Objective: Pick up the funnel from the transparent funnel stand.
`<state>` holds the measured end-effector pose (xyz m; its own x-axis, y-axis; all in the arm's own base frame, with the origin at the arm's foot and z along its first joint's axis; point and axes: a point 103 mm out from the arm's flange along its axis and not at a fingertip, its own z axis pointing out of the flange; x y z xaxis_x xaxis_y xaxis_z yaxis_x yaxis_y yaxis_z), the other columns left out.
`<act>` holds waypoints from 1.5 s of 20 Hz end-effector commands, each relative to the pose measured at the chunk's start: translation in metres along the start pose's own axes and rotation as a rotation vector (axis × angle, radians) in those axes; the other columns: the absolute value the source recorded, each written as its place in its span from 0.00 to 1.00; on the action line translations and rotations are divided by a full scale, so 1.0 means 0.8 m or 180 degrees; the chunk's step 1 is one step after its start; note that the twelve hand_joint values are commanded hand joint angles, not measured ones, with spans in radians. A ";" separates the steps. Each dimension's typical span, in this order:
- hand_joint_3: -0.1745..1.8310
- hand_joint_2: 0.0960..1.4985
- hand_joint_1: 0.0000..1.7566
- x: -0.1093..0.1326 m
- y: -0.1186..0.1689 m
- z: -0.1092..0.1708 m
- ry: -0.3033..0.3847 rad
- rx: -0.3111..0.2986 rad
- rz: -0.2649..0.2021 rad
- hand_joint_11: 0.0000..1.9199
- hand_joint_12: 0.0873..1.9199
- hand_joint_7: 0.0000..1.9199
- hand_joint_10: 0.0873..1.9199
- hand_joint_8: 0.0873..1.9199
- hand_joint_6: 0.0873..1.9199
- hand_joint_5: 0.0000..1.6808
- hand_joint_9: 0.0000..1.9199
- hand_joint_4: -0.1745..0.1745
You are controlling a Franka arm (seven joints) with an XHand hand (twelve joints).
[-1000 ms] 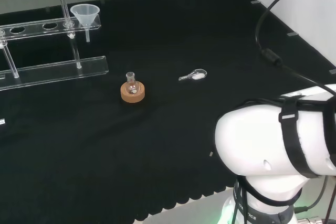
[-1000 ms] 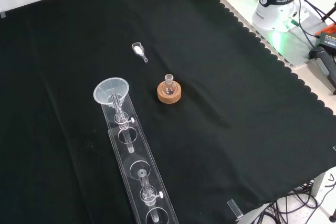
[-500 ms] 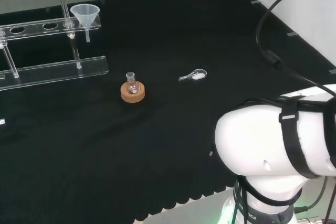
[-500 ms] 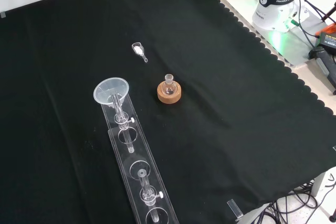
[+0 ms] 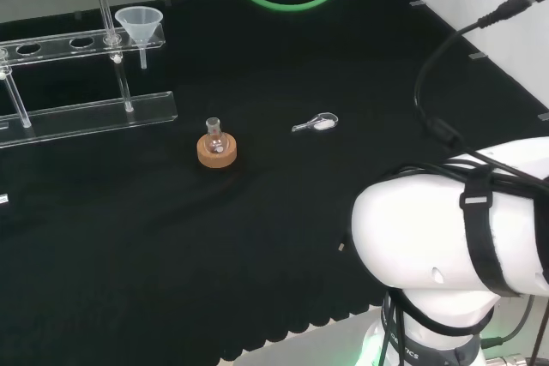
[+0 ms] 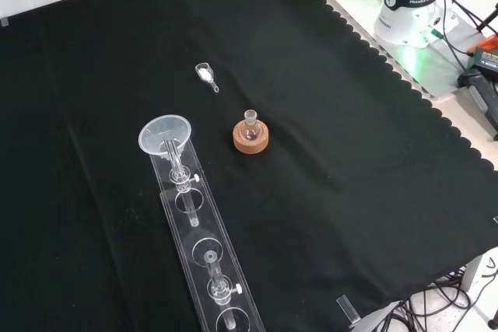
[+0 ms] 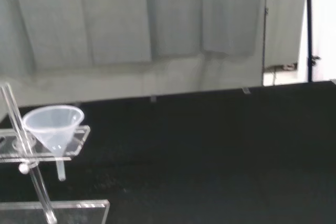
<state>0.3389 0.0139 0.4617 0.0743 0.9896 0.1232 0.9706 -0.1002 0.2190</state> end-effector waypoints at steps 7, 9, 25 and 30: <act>0.16 0.57 0.15 0.026 0.088 0.087 0.0197 0.0335 -0.0334 0.00 0.64 0.00 0.00 0.00 0.00 0.00 0.00 0.48; 0.16 0.57 0.14 0.036 0.107 0.098 0.0209 0.0389 -0.0315 0.00 0.63 0.00 0.00 0.00 0.00 0.00 0.00 0.49; 0.14 0.55 0.13 0.119 0.178 0.168 0.0094 0.0854 -0.0347 0.00 0.60 0.00 0.00 0.00 0.00 0.00 0.00 0.51; 0.13 0.55 0.12 0.156 0.176 0.191 0.0052 0.0982 -0.0486 0.00 0.58 0.00 0.00 0.00 0.00 0.00 0.00 0.51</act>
<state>0.5194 0.1140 0.3705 -0.0488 0.9887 0.1417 0.9979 0.0542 -0.0344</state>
